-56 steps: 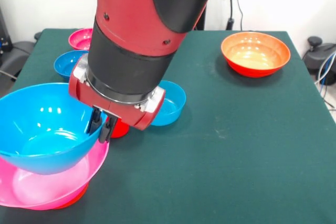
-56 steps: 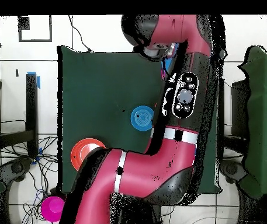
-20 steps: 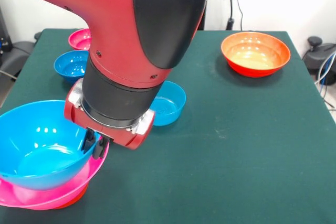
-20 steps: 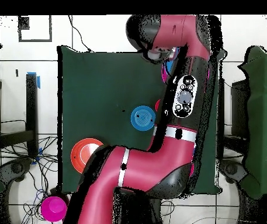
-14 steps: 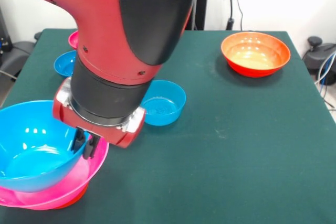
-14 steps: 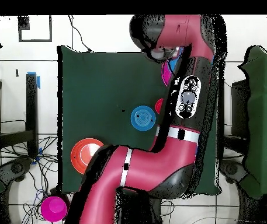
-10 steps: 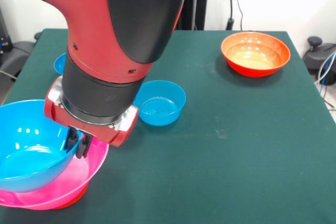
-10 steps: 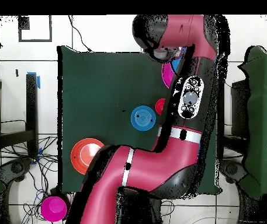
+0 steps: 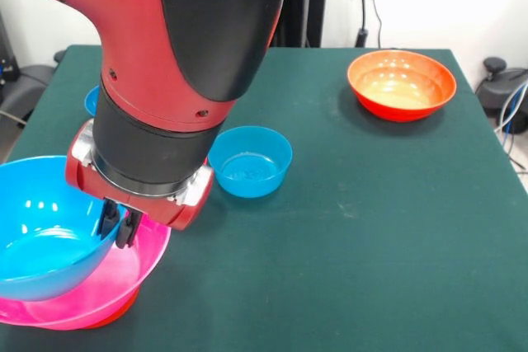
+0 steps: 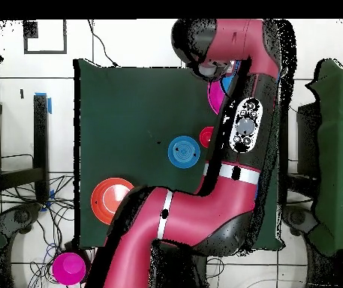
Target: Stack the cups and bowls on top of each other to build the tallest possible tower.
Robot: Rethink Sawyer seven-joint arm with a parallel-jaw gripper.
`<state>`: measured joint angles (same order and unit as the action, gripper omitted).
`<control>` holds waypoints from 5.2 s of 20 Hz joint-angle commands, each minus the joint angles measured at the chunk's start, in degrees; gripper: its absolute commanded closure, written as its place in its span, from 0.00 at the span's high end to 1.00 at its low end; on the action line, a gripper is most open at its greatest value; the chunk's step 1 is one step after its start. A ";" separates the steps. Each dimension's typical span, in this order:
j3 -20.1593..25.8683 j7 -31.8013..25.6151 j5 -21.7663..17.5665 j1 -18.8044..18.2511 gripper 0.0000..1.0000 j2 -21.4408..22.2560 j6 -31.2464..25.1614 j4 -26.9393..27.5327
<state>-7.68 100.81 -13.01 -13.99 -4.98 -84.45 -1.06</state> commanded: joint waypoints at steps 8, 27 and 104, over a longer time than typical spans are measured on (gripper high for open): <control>0.63 -15.72 2.87 0.28 0.00 0.72 -1.67 -2.88; -2.76 -12.67 6.13 1.76 0.00 0.90 0.34 -5.37; -11.08 1.52 9.60 11.18 1.00 18.23 -2.61 -29.16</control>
<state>-20.77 100.81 -3.19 -5.34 8.14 -84.45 -17.01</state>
